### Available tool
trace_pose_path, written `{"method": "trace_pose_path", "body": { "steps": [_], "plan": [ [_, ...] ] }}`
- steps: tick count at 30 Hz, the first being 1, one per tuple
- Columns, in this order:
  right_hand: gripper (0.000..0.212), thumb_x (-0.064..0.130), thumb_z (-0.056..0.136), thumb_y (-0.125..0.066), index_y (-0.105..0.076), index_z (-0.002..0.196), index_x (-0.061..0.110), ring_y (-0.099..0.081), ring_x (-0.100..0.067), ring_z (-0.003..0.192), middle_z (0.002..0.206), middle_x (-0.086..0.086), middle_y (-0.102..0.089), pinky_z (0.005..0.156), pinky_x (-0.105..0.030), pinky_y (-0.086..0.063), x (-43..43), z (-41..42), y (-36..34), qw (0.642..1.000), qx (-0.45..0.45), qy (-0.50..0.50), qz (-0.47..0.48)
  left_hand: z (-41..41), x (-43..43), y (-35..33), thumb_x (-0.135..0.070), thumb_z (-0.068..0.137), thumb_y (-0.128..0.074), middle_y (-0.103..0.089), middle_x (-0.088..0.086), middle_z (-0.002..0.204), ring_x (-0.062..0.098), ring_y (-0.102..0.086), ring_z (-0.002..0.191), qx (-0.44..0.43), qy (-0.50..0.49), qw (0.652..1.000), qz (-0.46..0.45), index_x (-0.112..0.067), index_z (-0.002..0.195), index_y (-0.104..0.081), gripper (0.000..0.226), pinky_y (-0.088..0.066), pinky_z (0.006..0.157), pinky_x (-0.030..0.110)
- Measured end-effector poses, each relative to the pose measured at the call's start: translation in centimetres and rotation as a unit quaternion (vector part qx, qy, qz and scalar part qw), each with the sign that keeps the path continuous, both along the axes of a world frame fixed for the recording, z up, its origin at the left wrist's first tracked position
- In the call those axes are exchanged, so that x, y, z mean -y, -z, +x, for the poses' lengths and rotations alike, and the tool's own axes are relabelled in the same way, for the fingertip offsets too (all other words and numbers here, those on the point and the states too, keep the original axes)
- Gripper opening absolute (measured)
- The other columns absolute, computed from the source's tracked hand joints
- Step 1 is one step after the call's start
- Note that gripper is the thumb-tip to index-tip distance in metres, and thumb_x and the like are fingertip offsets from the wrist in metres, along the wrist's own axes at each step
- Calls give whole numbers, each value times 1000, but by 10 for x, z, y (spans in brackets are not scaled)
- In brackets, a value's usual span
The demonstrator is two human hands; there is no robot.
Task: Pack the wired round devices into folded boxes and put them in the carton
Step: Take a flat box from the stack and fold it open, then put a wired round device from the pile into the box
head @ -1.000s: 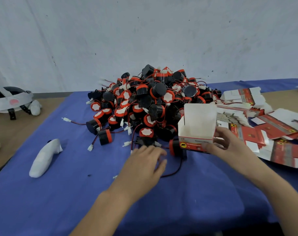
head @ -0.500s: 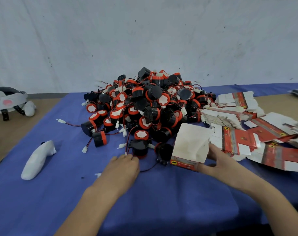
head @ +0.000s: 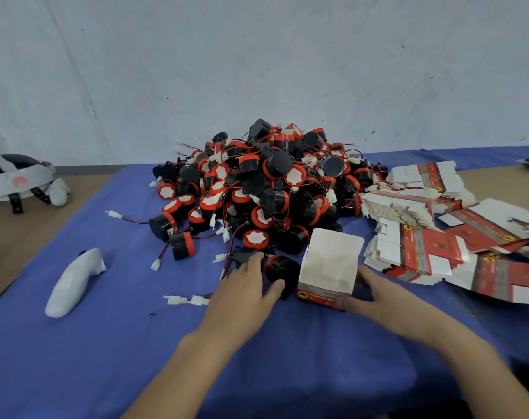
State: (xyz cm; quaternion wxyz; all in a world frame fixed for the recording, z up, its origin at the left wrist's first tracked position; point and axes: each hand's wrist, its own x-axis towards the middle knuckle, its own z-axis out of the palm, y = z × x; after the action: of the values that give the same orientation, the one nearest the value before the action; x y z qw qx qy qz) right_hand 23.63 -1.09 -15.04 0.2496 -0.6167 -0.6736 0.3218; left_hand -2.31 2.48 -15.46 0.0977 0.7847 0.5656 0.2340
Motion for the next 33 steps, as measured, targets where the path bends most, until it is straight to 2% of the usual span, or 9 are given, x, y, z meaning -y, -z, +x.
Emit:
{"method": "trace_pose_path", "body": {
  "steps": [5,8,11,15,18,21,24,29,33],
  "plan": [
    [66,51,88,-71,-41,145,35,-52,-5,129,138,21,-56,109,-34,-45,-2,-1,-2,1000,15,4,-8,11,-7,5,-45,101,-49,-65,5,116,26,-60,106,-44,-11,999,15,-19,147,-30,56,-41,77,36],
    [84,72,69,-67,-45,135,24,-55,-5,121,134,17,-56,101,-32,-49,-2,3,-8,999,-16,28,-23,10,-9,-2,-34,103,-46,-69,-2,107,22,-63,95,34,-24,998,50,-22,130,-47,30,-46,76,39],
    [102,74,64,-61,-35,152,27,-48,2,120,122,32,-46,88,-18,-40,4,2,-21,988,-98,102,63,4,-9,-11,-26,104,-43,-65,-9,95,10,-58,79,118,-33,991,54,-23,119,-54,19,-47,67,33],
    [51,61,90,-53,-48,139,47,-57,10,113,128,32,-55,77,-12,-46,14,-9,-37,920,-170,170,309,-4,-3,-34,-24,107,-39,-67,-11,110,7,-62,90,202,-50,967,145,-26,124,-58,26,-51,71,28],
    [45,53,93,-52,-45,137,55,-51,8,119,132,37,-46,89,-12,-46,20,-35,-43,912,-115,111,377,-6,7,-49,-11,101,-54,-66,-8,108,12,-63,75,93,-7,949,300,-26,124,-57,27,-52,57,31],
    [63,64,86,-49,-30,145,60,-40,7,130,142,38,-35,102,-14,-37,20,-58,-41,946,-32,18,322,-2,16,-48,8,79,-70,-61,-5,94,17,-59,71,-21,77,923,375,-23,123,-57,56,-43,54,26],
    [57,61,89,-54,-31,141,61,-44,6,117,131,35,-42,90,-15,-43,17,-73,-31,951,63,-50,299,3,20,-47,8,76,-62,-63,-3,98,18,-61,82,-29,136,911,388,-22,127,-51,60,-50,61,31],
    [53,41,87,-74,-51,135,39,-48,3,111,124,26,-39,89,-4,-39,13,-76,-30,961,18,-41,274,9,24,-46,7,76,-63,-65,-2,101,16,-61,84,-26,196,894,403,-21,127,-49,60,-49,70,27],
    [45,44,78,-80,-56,117,46,-53,1,108,121,32,-46,87,-17,-49,15,-75,-36,966,-25,-13,258,12,30,-48,-11,96,-57,-65,-9,100,10,-62,85,59,179,909,371,-24,125,-51,32,-51,71,24]
  ]
}}
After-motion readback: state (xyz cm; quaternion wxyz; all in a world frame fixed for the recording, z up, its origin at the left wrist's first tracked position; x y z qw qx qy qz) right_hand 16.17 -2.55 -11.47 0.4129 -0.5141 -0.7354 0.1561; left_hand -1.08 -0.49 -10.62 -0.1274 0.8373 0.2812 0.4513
